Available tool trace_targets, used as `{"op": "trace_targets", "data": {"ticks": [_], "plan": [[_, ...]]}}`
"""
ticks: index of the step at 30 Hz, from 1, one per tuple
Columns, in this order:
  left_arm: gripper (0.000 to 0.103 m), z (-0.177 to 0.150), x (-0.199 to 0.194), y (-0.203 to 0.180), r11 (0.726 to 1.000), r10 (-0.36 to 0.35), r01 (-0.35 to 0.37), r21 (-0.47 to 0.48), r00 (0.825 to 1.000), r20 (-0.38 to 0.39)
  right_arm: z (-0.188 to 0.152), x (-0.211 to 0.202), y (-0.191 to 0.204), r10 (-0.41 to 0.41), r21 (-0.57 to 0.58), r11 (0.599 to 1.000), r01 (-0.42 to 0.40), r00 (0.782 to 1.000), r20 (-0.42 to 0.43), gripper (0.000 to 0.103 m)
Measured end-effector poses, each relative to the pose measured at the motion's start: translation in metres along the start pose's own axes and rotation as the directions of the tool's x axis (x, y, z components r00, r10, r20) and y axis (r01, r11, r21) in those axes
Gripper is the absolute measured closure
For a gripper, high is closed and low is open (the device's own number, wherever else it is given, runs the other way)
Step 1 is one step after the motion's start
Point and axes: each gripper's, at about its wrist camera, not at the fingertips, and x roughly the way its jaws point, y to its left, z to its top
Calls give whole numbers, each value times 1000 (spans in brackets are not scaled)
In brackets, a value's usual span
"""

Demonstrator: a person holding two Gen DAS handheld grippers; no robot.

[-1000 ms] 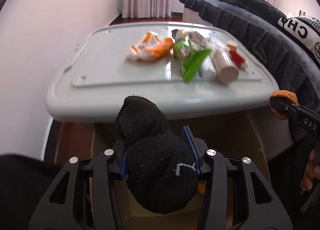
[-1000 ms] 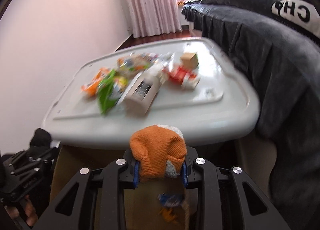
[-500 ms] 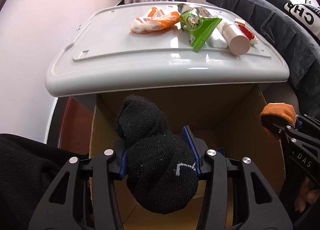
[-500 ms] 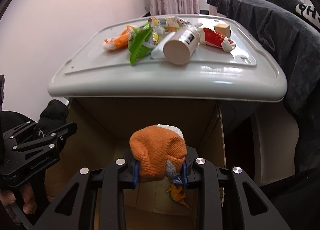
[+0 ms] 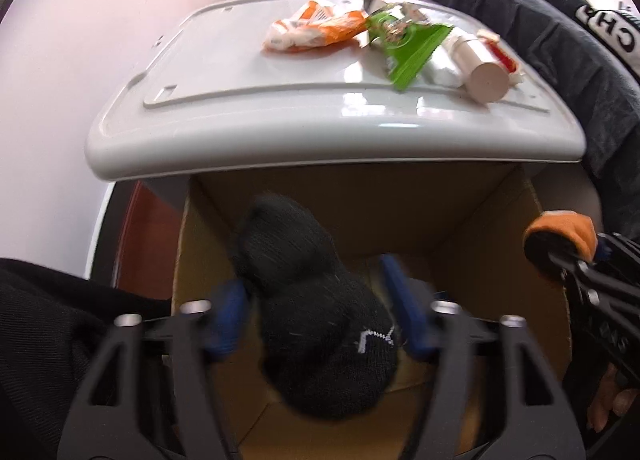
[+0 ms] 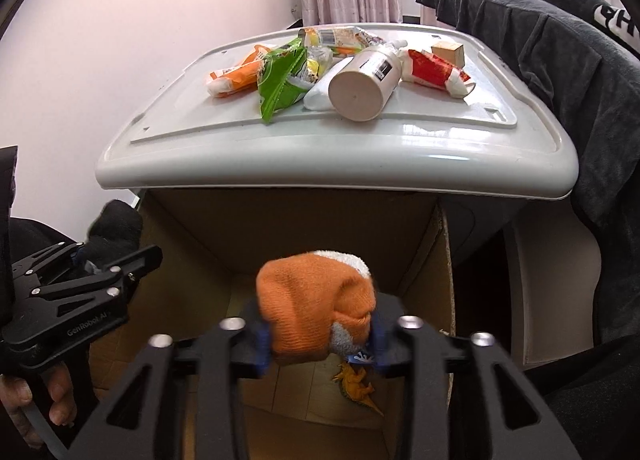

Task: Collect trash
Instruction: 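Lower the sock and glove into the cardboard box and release both, then grasp the white bottle with the right tool while the left tool grasps the green chip bag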

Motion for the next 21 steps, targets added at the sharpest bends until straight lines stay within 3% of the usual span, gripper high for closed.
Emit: {"op": "trace_targets", "data": {"ticks": [1, 12, 17, 21], "plan": [[23, 0, 0, 1, 1000, 7, -7, -7, 1000, 7, 0, -2, 0, -7, 3, 1000, 7, 1000, 15, 27], [23, -2, 0, 0, 1000, 18, -18, 1, 1000, 11, 4, -7, -12, -1, 57, 998, -2, 999, 46, 27], [23, 0, -2, 5, 999, 10, -10, -33, 1000, 19, 23, -10, -19, -12, 76, 997, 7, 998, 68, 27], [23, 1, -4, 9, 999, 3, -1, -53, 999, 34, 50, -8, -28, -14, 101, 995, 6, 997, 82, 34]]}}
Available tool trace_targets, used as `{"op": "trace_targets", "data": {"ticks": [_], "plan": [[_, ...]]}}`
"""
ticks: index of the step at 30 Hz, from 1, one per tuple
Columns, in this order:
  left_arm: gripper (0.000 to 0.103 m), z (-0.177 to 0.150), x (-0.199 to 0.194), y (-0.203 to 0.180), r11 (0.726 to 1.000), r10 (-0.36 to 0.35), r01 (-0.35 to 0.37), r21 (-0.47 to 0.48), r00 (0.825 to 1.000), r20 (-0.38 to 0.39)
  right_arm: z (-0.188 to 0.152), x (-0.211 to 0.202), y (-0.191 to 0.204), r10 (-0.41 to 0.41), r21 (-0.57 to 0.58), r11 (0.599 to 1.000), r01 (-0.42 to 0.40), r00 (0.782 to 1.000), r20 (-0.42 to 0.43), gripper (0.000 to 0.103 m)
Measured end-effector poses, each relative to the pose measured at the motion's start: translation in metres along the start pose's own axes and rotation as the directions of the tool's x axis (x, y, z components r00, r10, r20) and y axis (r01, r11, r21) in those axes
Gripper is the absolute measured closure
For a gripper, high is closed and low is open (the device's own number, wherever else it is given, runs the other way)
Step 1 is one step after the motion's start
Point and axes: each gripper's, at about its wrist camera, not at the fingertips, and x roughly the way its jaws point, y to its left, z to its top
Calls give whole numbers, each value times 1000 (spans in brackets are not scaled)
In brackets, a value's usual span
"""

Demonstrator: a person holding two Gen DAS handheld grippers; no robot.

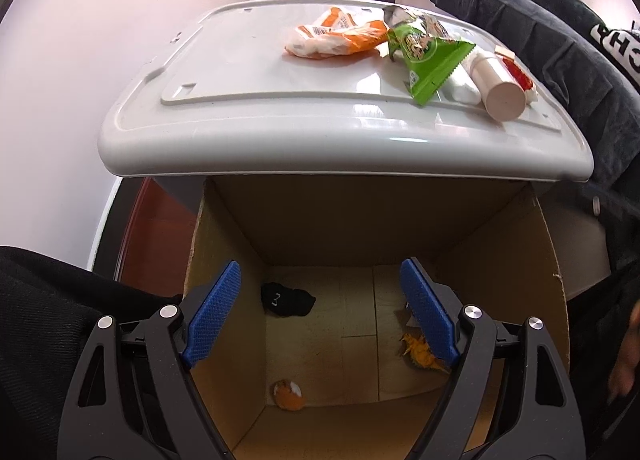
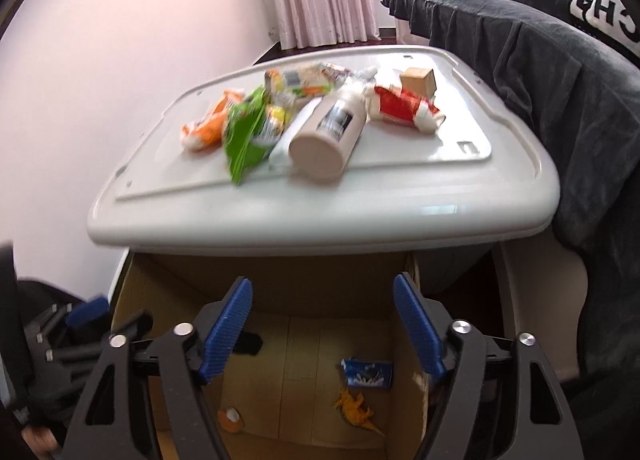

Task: Collect trash
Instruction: 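Grasp the white bottle with the right tool while the left tool grasps the green chip bag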

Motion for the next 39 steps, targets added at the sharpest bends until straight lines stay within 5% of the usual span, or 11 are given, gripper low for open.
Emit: {"op": "trace_targets", "data": {"ticks": [13, 21, 24, 39], "plan": [[23, 1, -2, 4, 999, -37, 37, -19, 999, 19, 105, 57, -15, -8, 184, 983, 8, 1000, -1, 40], [23, 3, -4, 6, 997, -69, 70, -31, 997, 29, 109, 91, -18, -51, 178, 982, 63, 996, -72, 46], [23, 4, -4, 6, 996, -77, 78, -35, 997, 28, 108, 100, -15, -73, 155, 984, 86, 994, -86, 55], [23, 2, 0, 4, 996, -80, 80, -30, 997, 16, 124, 116, -26, -130, 76, 988, 134, 990, -58, 56]]}}
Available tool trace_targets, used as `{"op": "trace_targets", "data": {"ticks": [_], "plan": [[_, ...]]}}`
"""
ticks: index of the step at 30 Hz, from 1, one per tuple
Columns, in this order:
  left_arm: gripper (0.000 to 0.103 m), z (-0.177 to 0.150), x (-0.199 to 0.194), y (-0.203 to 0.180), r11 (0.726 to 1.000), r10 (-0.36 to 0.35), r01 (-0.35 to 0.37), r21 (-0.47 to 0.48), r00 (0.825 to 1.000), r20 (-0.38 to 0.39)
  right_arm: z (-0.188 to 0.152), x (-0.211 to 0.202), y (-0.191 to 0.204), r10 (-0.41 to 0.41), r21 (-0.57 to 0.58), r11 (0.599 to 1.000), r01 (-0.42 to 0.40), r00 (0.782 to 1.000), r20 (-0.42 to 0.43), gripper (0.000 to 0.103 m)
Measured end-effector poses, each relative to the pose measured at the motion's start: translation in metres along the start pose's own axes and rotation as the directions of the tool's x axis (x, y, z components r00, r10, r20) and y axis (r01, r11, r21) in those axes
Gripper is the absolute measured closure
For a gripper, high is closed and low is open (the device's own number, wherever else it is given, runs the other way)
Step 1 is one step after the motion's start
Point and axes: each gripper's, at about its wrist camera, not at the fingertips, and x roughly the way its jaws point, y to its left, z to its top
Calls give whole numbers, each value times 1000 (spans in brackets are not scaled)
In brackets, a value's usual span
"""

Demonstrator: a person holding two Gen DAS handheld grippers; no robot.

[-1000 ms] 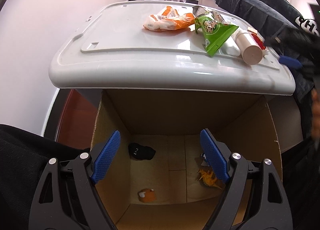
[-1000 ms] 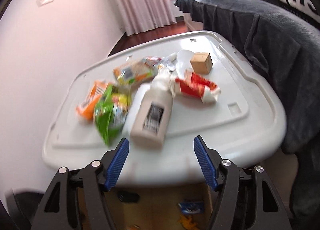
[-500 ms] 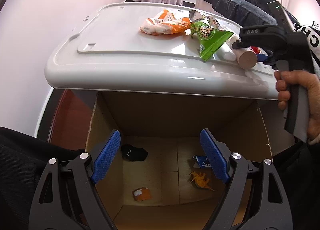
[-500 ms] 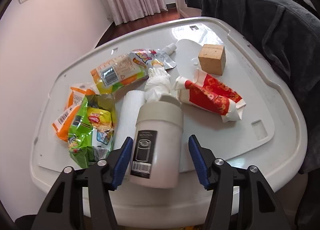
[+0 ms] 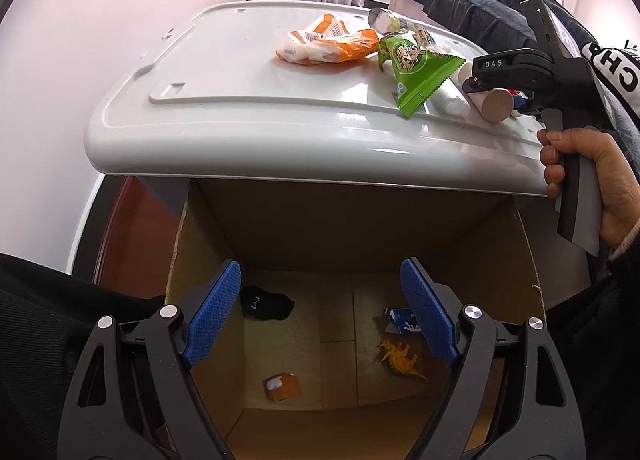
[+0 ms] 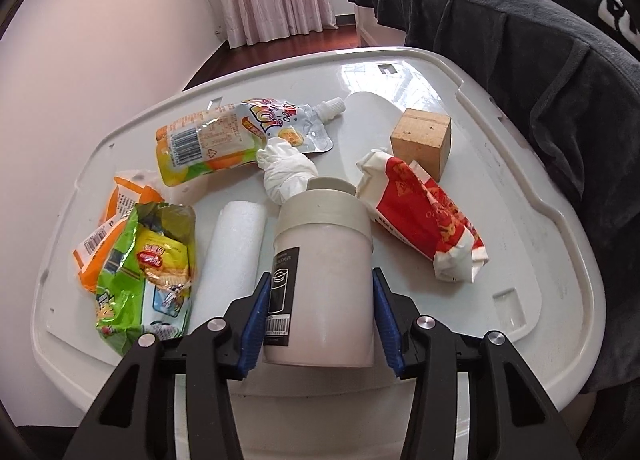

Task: Collect trash
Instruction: 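Grasp the white bottle with the right tool while the left tool grasps the green chip bag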

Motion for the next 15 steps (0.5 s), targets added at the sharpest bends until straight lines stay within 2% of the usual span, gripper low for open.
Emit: {"op": "trace_targets", "data": {"ticks": [6, 11, 15], "plan": [[23, 0, -1, 0, 1000, -7, 7, 3, 1000, 2, -5, -5, 1, -18, -36, 999, 18, 1000, -6, 56], [23, 3, -8, -9, 999, -24, 22, 39, 998, 51, -19, -24, -7, 0, -62, 998, -1, 1000, -16, 56], [23, 21, -13, -29, 996, -38, 31, 84, 996, 82, -32, -39, -15, -15, -105, 994, 14, 1000, -4, 56]]}}
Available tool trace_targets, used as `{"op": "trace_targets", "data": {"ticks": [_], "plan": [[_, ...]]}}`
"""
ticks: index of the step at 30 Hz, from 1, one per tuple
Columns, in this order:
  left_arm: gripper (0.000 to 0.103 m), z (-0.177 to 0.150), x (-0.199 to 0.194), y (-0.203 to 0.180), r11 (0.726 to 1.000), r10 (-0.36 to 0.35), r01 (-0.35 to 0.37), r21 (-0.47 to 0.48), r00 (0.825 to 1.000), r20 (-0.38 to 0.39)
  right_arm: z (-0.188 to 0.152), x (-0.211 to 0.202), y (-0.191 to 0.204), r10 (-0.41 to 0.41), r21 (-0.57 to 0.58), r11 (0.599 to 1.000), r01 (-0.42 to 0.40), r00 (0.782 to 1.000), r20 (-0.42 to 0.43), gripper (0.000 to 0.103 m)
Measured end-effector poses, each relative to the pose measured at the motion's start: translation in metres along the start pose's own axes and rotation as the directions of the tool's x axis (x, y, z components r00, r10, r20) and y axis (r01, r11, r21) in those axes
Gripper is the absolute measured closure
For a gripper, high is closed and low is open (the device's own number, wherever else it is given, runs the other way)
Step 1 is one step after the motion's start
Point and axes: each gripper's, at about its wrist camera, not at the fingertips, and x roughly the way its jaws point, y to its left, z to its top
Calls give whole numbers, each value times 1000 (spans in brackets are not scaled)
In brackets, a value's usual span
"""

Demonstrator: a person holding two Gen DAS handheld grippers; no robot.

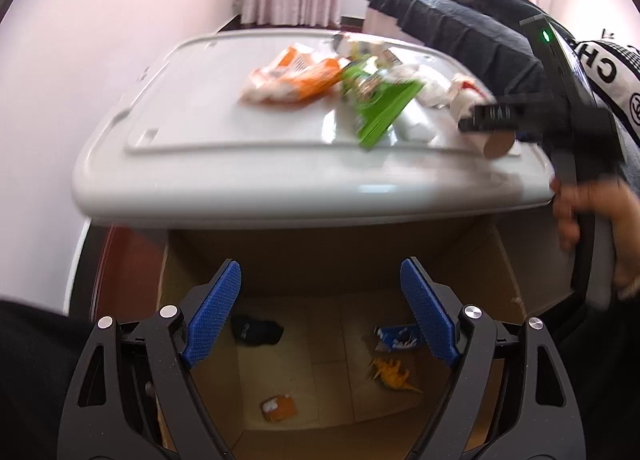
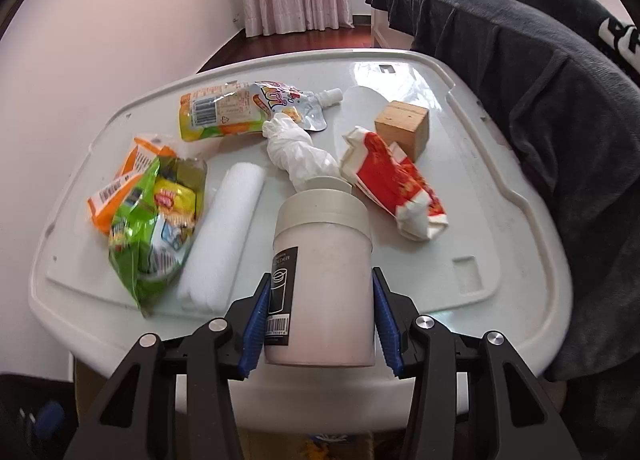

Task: Collect trash
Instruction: 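Grasp the white bottle with the right tool while the left tool grasps the green chip bag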

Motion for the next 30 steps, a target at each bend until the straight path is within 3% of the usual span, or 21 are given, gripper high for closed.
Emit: {"op": "trace_targets", "data": {"ticks": [6, 17, 30], "plan": [[23, 57, 16, -21, 997, -64, 65, -35, 997, 45, -13, -1, -22, 12, 59, 998, -12, 1000, 6, 56], [23, 108, 87, -47, 994, -5, -2, 111, 998, 61, -18, -4, -62, 59, 203, 977, -62, 998, 20, 56], [23, 135, 132, -41, 999, -48, 49, -20, 997, 60, -17, -1, -62, 78, 220, 972, -82, 997, 24, 56]]}}
